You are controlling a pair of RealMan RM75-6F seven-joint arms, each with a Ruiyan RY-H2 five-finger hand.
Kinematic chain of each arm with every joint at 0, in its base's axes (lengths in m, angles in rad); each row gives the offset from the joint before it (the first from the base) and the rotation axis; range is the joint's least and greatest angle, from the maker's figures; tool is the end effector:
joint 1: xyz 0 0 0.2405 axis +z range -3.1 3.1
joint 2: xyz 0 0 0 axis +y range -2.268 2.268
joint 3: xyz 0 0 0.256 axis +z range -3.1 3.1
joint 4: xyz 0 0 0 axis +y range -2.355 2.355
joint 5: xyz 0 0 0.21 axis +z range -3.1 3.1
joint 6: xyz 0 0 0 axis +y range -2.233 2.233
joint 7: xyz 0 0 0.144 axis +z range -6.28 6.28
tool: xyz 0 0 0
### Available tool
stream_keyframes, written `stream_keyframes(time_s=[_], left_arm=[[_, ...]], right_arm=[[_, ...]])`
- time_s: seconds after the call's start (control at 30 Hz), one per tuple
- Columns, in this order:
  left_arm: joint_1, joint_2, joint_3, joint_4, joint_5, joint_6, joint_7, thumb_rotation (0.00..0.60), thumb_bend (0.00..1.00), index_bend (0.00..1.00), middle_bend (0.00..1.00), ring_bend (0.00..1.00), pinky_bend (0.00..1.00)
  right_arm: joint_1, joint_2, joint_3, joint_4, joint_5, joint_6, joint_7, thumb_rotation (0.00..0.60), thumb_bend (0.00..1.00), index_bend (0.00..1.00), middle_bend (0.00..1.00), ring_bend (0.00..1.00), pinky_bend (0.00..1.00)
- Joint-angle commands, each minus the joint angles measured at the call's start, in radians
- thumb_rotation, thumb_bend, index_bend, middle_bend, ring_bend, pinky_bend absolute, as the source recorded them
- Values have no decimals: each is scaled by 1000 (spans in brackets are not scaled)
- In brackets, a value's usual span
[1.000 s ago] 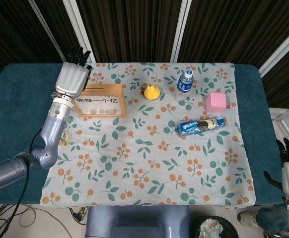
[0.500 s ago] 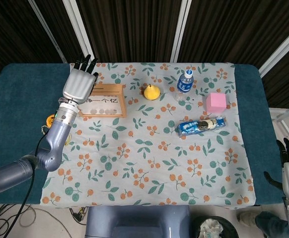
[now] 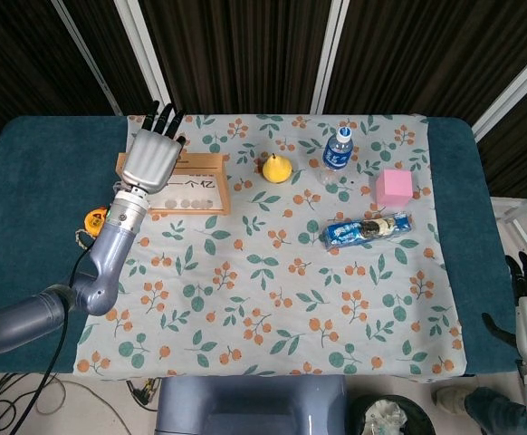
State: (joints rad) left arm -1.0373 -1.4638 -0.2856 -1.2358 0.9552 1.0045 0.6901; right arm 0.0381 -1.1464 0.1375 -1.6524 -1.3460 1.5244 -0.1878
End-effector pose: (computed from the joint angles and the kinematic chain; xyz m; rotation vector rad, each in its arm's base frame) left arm -0.0799 0.4601 0.0760 -1.6708 -0.3144 -0.7833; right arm -0.3209 -0.1812 0.1720 1.2032 -0.8310 0.7723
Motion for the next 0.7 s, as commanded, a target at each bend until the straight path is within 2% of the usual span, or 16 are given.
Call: stream_keyframes(time_s=[0.03,0.7], left_arm=[[-2,-3,1,0,-1,0,5,600,470,645,83,0,0],[-13,-17,7,10,-18,5,44,600,458,602,58,0,0]], right_arm=[[0,0,0,0,1,0,0,600,296,79,0,0,0],[-1,0,1,-2,3,1,-1,600,296,79,0,0,0]])
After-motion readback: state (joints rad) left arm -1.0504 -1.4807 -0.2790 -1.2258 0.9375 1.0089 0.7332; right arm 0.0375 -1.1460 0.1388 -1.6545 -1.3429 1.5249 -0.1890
